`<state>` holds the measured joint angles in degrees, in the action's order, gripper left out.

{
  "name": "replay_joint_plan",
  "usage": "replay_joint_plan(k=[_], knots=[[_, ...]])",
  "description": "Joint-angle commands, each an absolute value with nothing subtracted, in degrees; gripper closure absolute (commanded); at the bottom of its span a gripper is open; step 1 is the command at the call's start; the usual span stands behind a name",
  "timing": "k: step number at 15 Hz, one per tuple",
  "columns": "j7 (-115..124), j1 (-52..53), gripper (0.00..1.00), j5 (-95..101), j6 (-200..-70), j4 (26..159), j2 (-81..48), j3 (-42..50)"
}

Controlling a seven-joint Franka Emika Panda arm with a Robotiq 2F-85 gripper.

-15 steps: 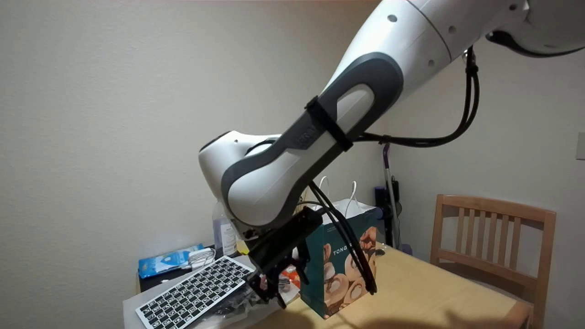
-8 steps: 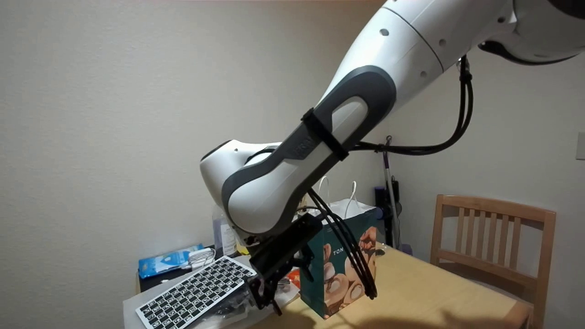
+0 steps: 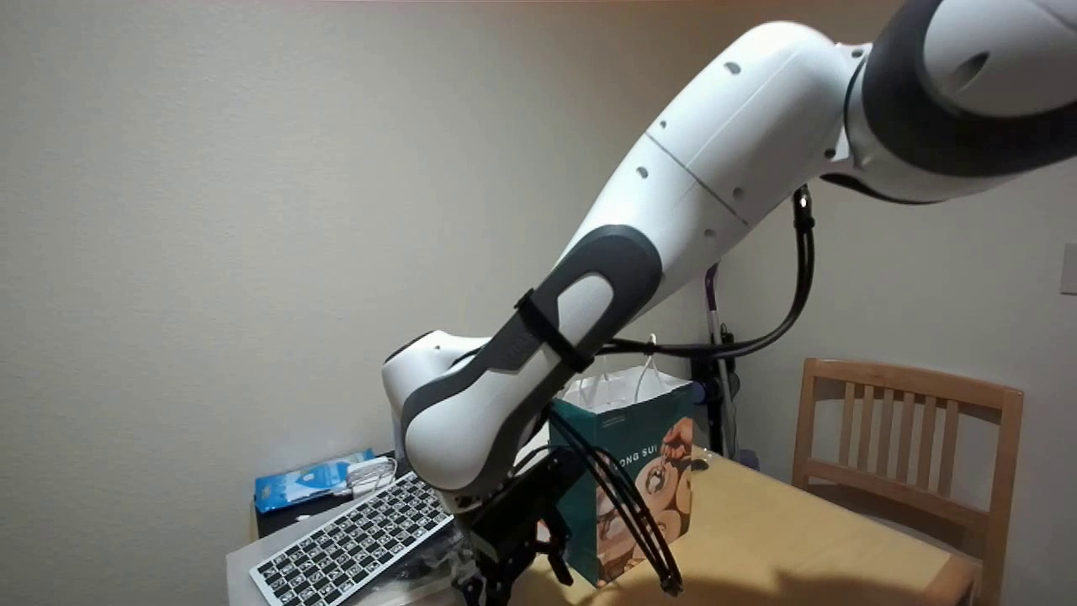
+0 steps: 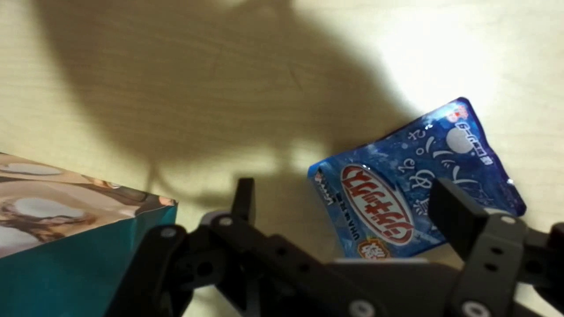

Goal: Put the blue packet in the green bag

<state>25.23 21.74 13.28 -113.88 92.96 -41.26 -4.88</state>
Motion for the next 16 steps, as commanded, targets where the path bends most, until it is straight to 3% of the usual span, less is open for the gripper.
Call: replay_joint_plan(k=[1,10,11,12,16], knots=[[18.55,20.05,0.00,10.13,-110.07,87.33,-46.38,-5.54],[17.68,20.30,0.00,10.77,-111.75,85.82,-49.22,-4.76],[17.47,20.30,0.25,10.86,-111.92,85.54,-49.55,-4.71],[17.01,20.26,0.26,10.94,-112.10,85.34,-49.79,-4.73],[16.35,20.24,0.53,10.79,-111.96,84.15,-50.48,-4.55]])
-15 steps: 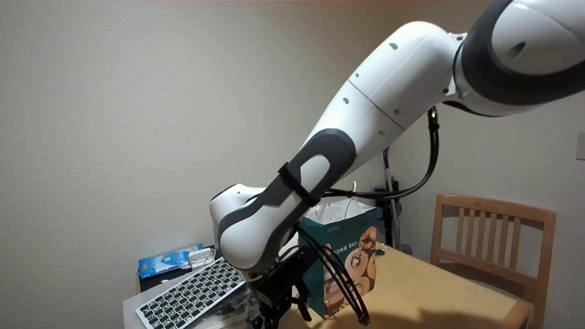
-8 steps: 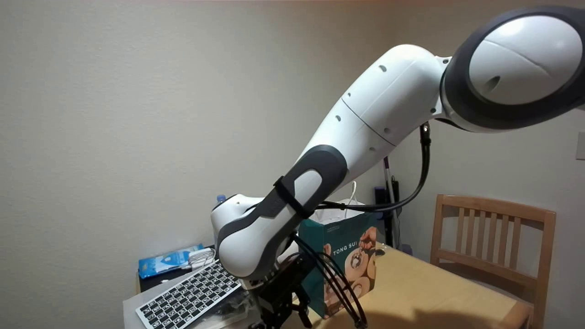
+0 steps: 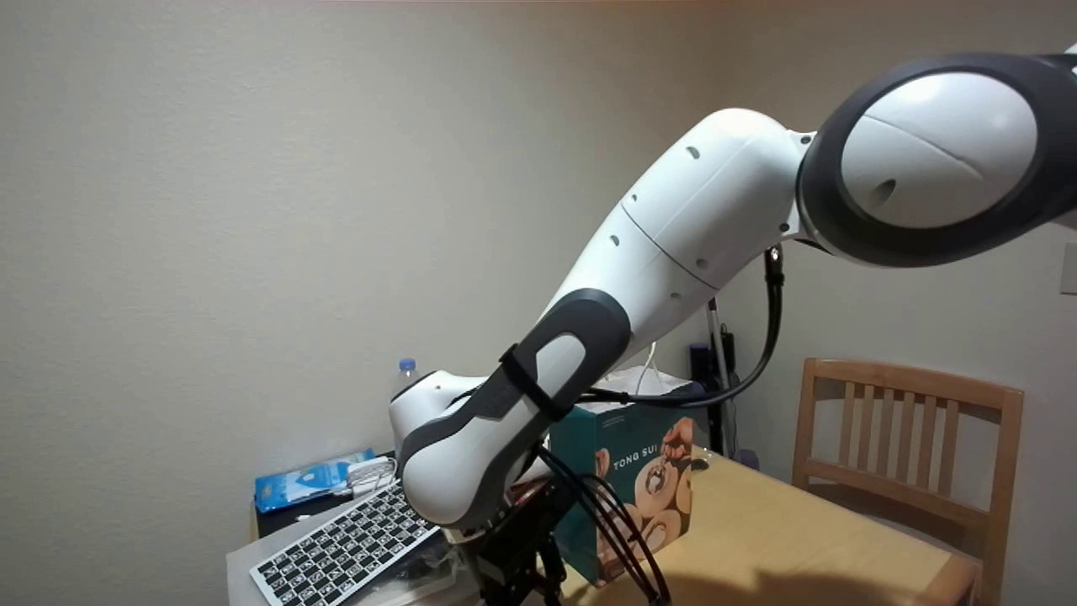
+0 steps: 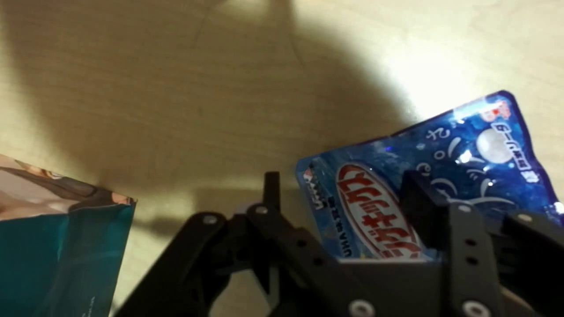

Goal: Put the blue packet in the green bag

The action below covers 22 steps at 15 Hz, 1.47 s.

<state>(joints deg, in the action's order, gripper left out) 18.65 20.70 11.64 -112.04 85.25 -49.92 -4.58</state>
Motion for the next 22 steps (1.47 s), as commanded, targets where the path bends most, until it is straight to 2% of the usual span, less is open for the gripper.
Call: replay_joint_plan(k=[1,7,8,9,10,11,12,14,21,22], knots=[[16.25,20.16,0.61,10.69,-112.03,83.94,-50.48,-4.56],[15.85,20.16,0.98,10.64,-111.53,83.65,-50.07,-4.64],[16.60,20.56,0.77,10.88,-110.97,83.70,-49.80,-4.37],[17.81,21.05,0.84,11.20,-111.86,83.74,-50.24,-4.02],[17.81,21.05,0.83,11.20,-111.85,83.70,-50.24,-4.02],[17.81,21.06,0.78,11.20,-111.85,83.68,-50.24,-4.02],[17.65,21.06,0.52,11.48,-112.52,84.21,-49.68,-3.99],[17.93,20.93,0.48,11.48,-113.68,85.14,-48.63,-3.84],[20.44,20.14,0.02,11.27,-118.30,85.75,-46.89,-1.28],[20.18,20.06,0.01,11.36,-118.56,85.44,-47.16,-1.04]])
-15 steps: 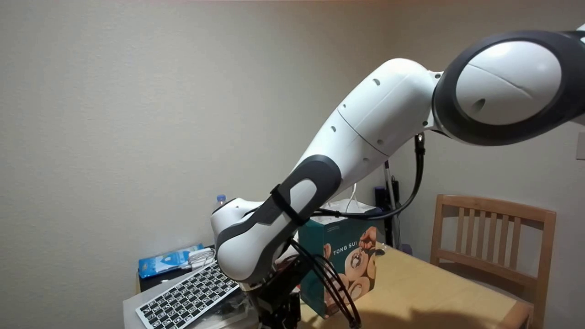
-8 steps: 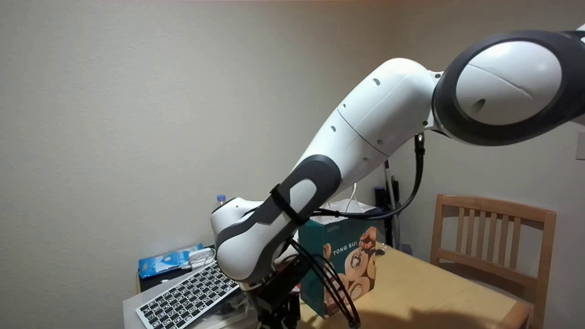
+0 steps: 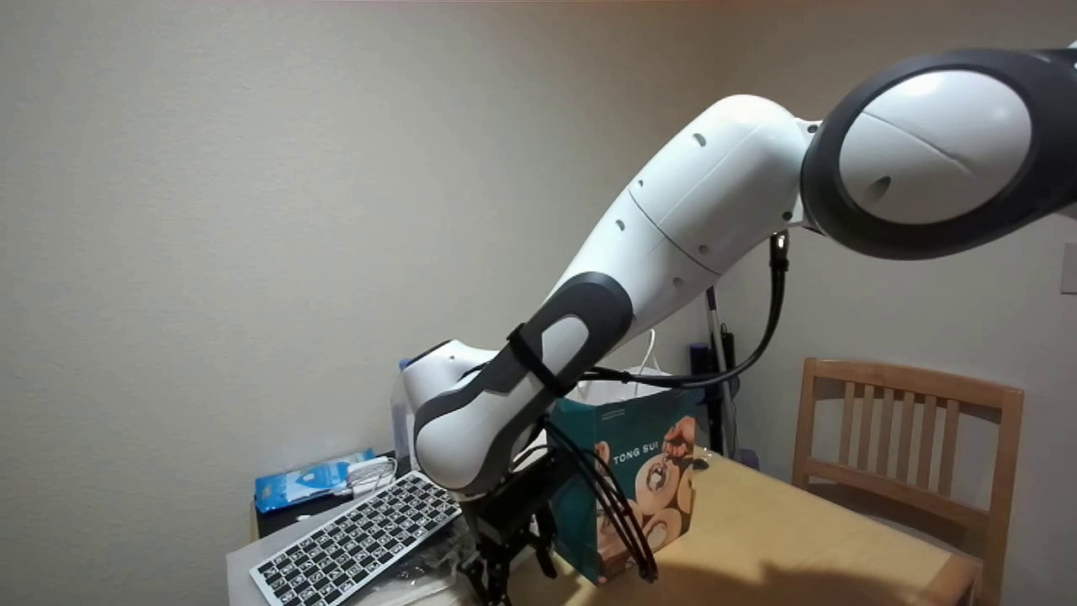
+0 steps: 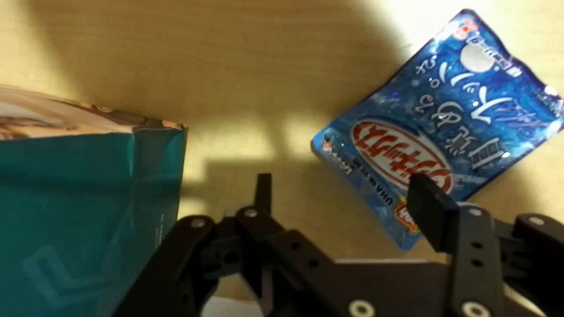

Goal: Put the blue packet in the green bag

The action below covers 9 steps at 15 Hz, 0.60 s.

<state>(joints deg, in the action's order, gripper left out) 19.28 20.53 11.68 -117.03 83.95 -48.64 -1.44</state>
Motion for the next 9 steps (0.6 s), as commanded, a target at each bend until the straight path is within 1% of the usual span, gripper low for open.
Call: replay_joint_plan(k=[1,2,3,4,7,8,9], knots=[[19.67,20.02,0.00,11.42,-117.47,84.21,-48.06,-0.83],[19.32,20.47,0.08,11.68,-117.37,83.62,-48.69,-0.96],[19.33,20.44,0.03,11.71,-117.37,83.62,-48.69,-0.81],[19.34,20.43,0.00,11.72,-117.37,83.62,-48.69,-0.74],[18.53,20.51,0.00,11.44,-115.36,81.05,-51.49,-1.09],[18.42,20.48,0.13,11.27,-114.71,80.34,-52.38,-1.19],[18.30,20.45,0.27,11.12,-114.28,79.68,-53.16,-1.29]])
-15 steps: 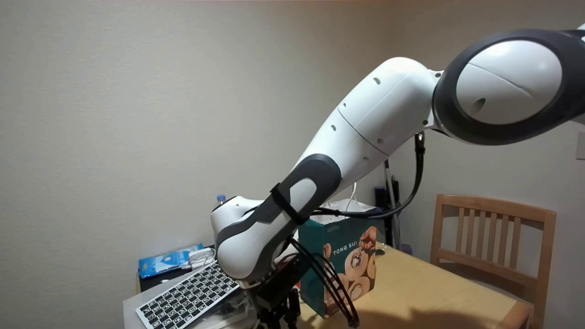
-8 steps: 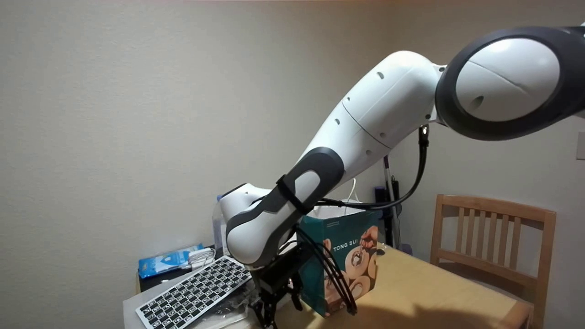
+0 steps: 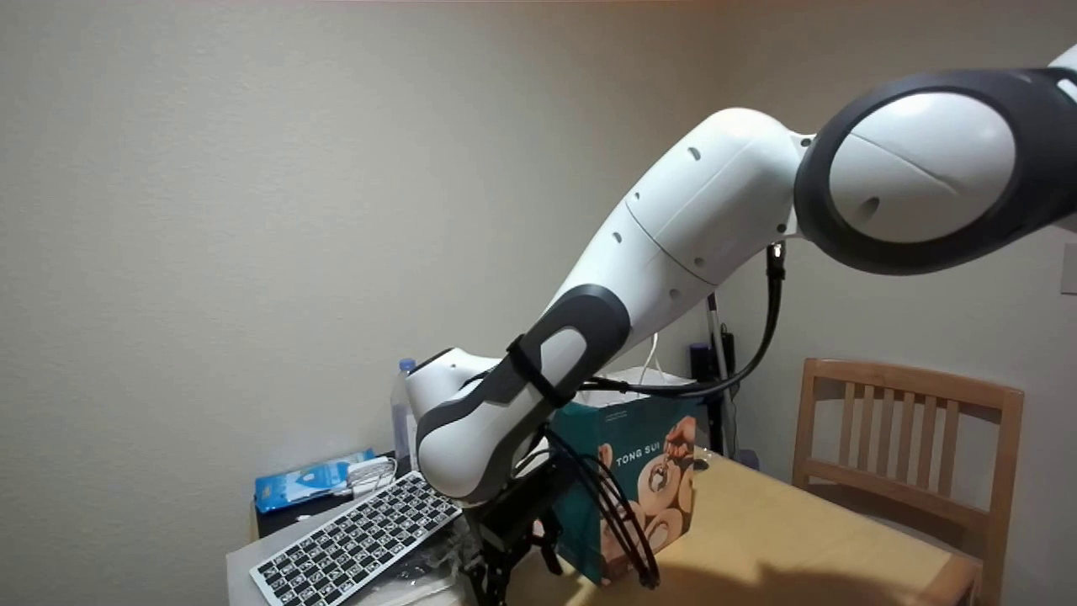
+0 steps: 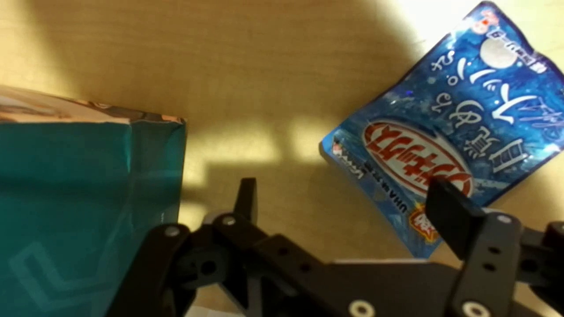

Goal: Put the blue packet in the green bag

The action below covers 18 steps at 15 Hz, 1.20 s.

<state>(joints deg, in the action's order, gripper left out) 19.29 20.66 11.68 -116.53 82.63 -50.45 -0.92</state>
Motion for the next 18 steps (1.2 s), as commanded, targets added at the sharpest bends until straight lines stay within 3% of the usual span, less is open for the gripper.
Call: replay_joint_plan(k=[1,11,18], knots=[[18.18,20.43,0.33,10.99,-113.87,78.99,-53.92,-1.41],[18.42,20.24,0.97,10.43,-109.09,72.60,-57.78,-1.66],[25.79,22.94,0.99,11.73,-110.46,76.09,-53.03,0.12]])
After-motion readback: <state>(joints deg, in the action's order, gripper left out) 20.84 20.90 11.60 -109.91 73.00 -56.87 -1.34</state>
